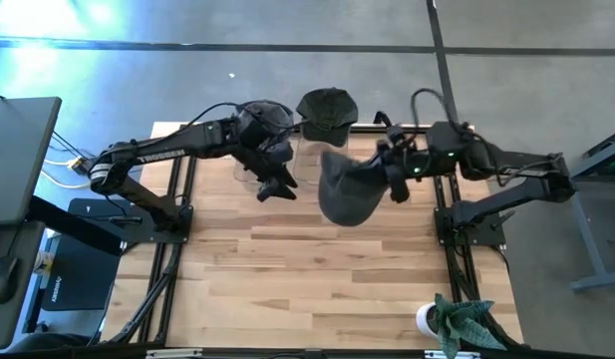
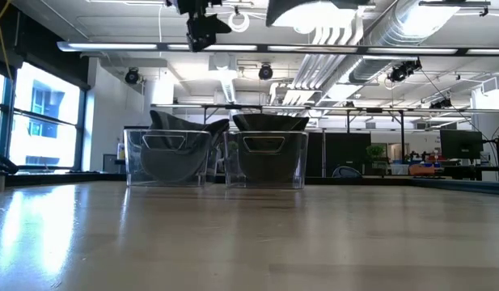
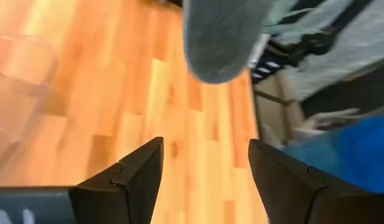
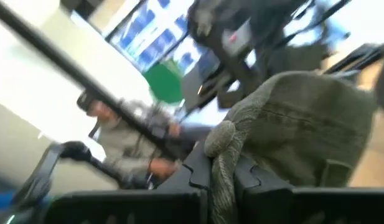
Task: Pick & Place hat
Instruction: Put the black cap into the right transparent bin
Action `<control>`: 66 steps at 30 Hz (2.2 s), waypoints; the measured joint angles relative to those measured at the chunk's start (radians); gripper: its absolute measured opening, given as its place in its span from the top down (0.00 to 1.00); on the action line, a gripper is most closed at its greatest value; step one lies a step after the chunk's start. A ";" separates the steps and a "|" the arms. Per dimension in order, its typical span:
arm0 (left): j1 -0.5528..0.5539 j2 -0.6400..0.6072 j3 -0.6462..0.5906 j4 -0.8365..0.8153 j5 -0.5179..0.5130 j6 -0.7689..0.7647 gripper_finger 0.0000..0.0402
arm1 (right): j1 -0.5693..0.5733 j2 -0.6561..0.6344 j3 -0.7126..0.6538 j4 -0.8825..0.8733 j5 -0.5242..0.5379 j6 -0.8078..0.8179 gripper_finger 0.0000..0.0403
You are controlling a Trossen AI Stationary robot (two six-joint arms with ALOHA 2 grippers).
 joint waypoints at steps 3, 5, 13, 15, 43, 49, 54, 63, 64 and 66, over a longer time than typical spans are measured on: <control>-0.063 -0.019 0.004 0.012 -0.145 0.003 0.43 | -0.001 -0.025 0.000 0.025 0.095 0.000 0.99; -0.119 -0.034 -0.001 -0.016 -0.280 0.004 0.43 | -0.004 -0.036 0.000 0.041 0.137 0.000 0.99; -0.457 -0.069 0.003 0.060 -1.186 -0.048 0.43 | -0.034 -0.047 0.000 0.138 0.173 0.015 0.99; -0.512 -0.061 0.000 0.078 -1.344 0.038 0.43 | -0.045 -0.042 0.000 0.151 0.172 0.015 0.99; -0.573 0.111 0.002 0.614 -1.615 1.101 0.43 | -0.101 -0.042 0.001 0.249 0.045 0.064 0.98; -0.577 0.112 0.001 0.600 -1.773 1.005 0.43 | -0.101 -0.082 0.000 0.262 0.066 0.060 0.99; -0.577 0.112 0.001 0.606 -1.755 0.902 0.43 | -0.101 -0.102 0.000 0.266 0.097 0.059 0.99; -0.577 0.112 0.001 0.731 -1.727 0.895 0.43 | -0.102 -0.105 0.000 0.309 0.150 0.052 0.99; -0.576 0.112 0.001 0.757 -1.725 0.899 0.43 | -0.105 -0.105 0.000 0.310 0.150 0.053 0.99; -0.576 0.112 0.001 0.808 -1.725 0.933 0.43 | -0.113 -0.106 0.000 0.313 0.145 0.059 0.98</control>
